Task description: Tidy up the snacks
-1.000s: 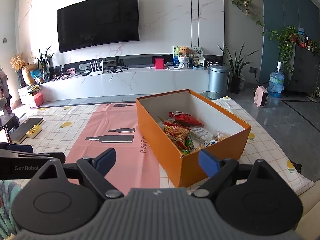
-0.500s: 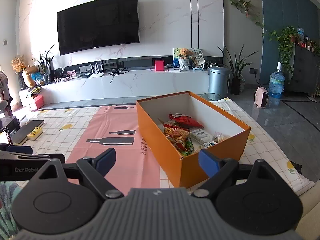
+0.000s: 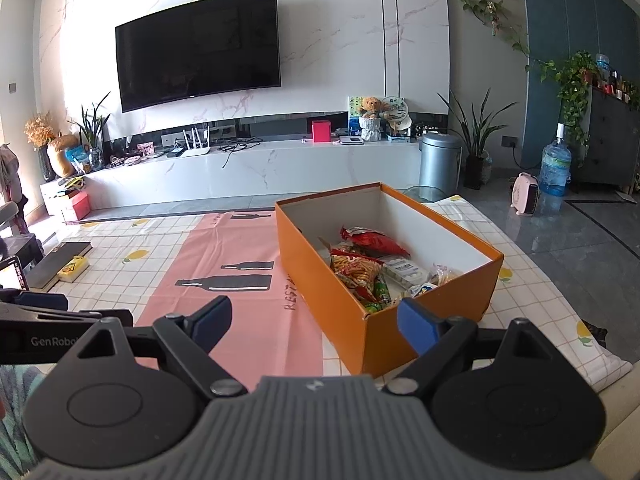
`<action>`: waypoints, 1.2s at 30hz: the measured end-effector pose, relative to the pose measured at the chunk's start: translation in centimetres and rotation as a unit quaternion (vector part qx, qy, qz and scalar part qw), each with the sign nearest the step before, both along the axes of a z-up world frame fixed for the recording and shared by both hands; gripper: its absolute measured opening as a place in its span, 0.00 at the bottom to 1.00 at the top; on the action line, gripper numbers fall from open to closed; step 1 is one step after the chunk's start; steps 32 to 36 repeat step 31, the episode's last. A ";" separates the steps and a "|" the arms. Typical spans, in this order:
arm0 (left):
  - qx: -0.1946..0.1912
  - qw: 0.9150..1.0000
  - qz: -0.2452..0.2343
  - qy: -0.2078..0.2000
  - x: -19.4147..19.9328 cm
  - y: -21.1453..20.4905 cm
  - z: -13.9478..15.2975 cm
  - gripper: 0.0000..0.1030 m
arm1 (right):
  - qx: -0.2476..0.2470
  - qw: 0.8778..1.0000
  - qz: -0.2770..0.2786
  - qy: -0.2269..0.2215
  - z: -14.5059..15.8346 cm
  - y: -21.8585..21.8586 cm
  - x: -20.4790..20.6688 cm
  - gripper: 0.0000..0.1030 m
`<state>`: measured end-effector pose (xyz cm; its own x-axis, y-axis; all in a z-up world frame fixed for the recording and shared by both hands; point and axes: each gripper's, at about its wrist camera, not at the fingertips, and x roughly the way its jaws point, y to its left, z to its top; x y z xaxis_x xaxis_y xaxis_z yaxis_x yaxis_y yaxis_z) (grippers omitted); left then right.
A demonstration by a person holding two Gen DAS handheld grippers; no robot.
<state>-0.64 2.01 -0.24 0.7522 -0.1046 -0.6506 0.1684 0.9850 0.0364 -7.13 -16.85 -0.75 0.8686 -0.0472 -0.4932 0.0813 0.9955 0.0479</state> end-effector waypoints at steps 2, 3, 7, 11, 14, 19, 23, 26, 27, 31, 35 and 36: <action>0.000 1.000 0.001 -0.001 0.0 0.0 0.1 0.90 | 0.000 1.000 0.000 0.000 0.0 0.0 0.0 0.84; 0.000 1.000 0.002 -0.001 0.0 0.0 0.1 0.90 | 0.000 1.000 0.000 0.000 0.0 0.0 0.0 0.84; 0.003 1.000 0.003 -0.003 0.2 0.0 0.1 0.90 | 0.000 1.000 0.001 0.001 0.0 0.0 0.1 0.84; 0.002 1.000 0.003 -0.006 0.3 0.1 0.2 0.90 | 0.001 1.000 0.003 0.003 -0.1 0.1 0.3 0.84; 0.002 1.000 0.003 -0.006 0.3 0.0 0.1 0.90 | 0.002 1.000 0.005 0.005 -0.2 0.1 0.5 0.84; 0.009 1.000 0.004 -0.003 0.7 -0.1 0.1 0.90 | 0.006 1.000 0.007 0.010 -0.5 0.0 1.0 0.84; 0.014 1.000 0.006 0.000 1.2 -0.2 -0.1 0.90 | 0.010 1.000 0.012 0.012 -0.7 0.1 1.5 0.84; 0.014 1.000 0.008 0.001 1.6 -0.1 -0.2 0.90 | 0.009 1.000 0.017 0.014 -0.7 0.3 2.0 0.84; 0.014 1.000 0.008 0.001 1.7 -0.1 -0.2 0.90 | 0.009 1.000 0.018 0.014 -0.8 0.3 2.2 0.84; 0.015 1.000 0.007 0.004 2.0 -0.2 -0.2 0.90 | 0.010 1.000 0.022 0.020 -1.1 0.4 2.9 0.84; 0.015 1.000 0.007 0.004 2.0 -0.2 -0.2 0.90 | 0.010 1.000 0.022 0.020 -1.1 0.4 2.9 0.84; 0.015 1.000 0.007 0.004 2.0 -0.2 -0.2 0.90 | 0.010 1.000 0.022 0.020 -1.1 0.4 2.9 0.84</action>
